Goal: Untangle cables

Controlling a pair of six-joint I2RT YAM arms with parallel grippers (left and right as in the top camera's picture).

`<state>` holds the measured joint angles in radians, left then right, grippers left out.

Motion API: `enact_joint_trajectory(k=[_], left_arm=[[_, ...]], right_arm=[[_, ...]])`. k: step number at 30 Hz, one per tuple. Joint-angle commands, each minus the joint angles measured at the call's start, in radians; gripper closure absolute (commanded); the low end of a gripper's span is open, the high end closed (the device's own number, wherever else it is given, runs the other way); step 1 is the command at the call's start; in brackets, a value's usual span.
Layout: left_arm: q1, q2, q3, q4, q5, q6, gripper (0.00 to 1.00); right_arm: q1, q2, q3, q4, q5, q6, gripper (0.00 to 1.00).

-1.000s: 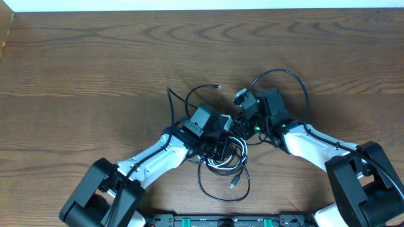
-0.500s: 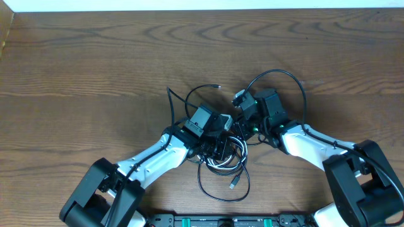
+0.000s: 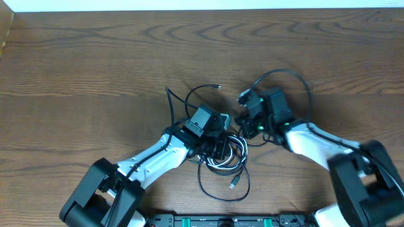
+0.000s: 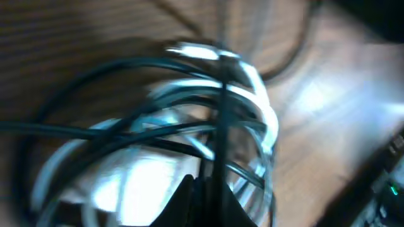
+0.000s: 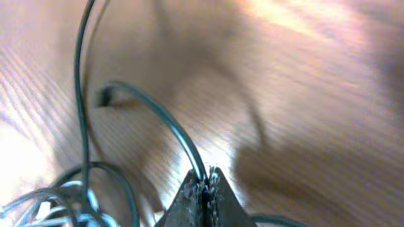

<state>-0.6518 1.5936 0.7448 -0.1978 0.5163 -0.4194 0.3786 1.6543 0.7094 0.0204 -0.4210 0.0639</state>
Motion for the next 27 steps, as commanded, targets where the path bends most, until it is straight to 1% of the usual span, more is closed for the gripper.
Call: enact_joint_trajectory(k=[1,2,5,11,14,17,22,27], left_arm=[[0.000,0.003,0.002,-0.006,-0.130,-0.085,0.93],[0.000,0.003,0.002,-0.006,-0.153,-0.102,0.92],[0.000,0.003,0.002,-0.003,-0.171,-0.117,0.92],[0.000,0.003,0.002,0.013,-0.170,-0.117,0.92],[0.000,-0.016,0.003,0.024,-0.163,-0.116,0.92],[0.001,-0.062,0.008,0.024,-0.171,-0.113,0.92],[0.001,-0.212,0.008,0.035,-0.171,-0.113,0.92],[0.001,-0.309,0.008,0.034,-0.170,-0.114,0.92]], right_arm=[[-0.086,-0.140,0.011,-0.059,-0.038,0.097,0.99],[-0.128,-0.195,0.011,-0.114,-0.058,0.101,0.99],[-0.178,-0.257,0.010,-0.194,-0.056,0.100,0.99],[-0.192,-0.261,0.010,-0.224,-0.054,0.101,0.99],[-0.192,-0.261,0.010,-0.227,0.012,0.135,0.99],[-0.192,-0.261,0.010,-0.223,0.011,0.134,0.99],[-0.192,-0.261,0.010,-0.223,0.011,0.134,0.99],[-0.180,-0.261,0.010,-0.223,0.007,0.134,0.99]])
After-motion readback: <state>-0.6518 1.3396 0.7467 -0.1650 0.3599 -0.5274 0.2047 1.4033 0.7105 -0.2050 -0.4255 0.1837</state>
